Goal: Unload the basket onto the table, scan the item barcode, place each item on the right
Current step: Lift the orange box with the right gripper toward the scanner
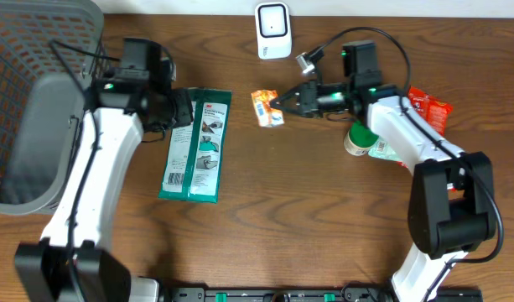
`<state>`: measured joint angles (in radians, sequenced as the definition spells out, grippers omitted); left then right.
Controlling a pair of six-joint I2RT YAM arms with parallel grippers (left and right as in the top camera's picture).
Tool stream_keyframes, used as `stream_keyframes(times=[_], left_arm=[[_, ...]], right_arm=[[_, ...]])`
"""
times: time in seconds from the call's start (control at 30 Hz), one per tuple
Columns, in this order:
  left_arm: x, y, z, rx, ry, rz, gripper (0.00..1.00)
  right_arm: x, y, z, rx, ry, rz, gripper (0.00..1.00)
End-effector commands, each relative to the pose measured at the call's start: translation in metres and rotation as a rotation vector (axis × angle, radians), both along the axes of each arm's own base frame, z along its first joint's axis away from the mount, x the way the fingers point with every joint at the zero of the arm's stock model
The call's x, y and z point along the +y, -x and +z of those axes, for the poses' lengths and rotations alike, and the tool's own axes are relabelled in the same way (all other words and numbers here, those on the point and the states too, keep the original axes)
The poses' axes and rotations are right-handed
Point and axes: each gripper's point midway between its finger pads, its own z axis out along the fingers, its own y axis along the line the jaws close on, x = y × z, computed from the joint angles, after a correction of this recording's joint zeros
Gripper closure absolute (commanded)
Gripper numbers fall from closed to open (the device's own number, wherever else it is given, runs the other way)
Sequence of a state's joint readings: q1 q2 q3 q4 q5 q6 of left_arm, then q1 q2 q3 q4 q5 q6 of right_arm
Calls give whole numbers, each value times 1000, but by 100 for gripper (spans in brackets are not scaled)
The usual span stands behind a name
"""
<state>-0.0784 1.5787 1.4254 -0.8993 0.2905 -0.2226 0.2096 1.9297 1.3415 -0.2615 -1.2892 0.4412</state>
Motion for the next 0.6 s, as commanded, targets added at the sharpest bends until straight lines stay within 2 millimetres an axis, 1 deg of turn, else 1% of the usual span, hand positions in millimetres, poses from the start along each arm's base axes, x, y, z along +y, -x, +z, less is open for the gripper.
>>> stream_keyframes(times=[0.0,0.07,0.2,0.3,0.5,0.53,0.57], left_arm=[[-28,3,44,-101,239,-128,71],[-32,3,52,-116,298,-144,71],[-25,1,54,-123,314,-131,71],[-19,-4,55,-141,305,-117,71],[-5,-10,49,-150,228,-74,70],[-1,-11,47,-150,205,-62,67],[6,-12,44,-149,164,-39,60]], right_arm=[[-12,25,36,-19,-206,152,99],[-13,25,35,1,-204,148,99],[-13,26,38,58,-199,143,99],[-14,30,50,42,-200,145,99],[-16,45,91,-63,-211,155,99],[-17,47,94,-73,-212,156,99],[-17,48,97,-85,-213,157,99]])
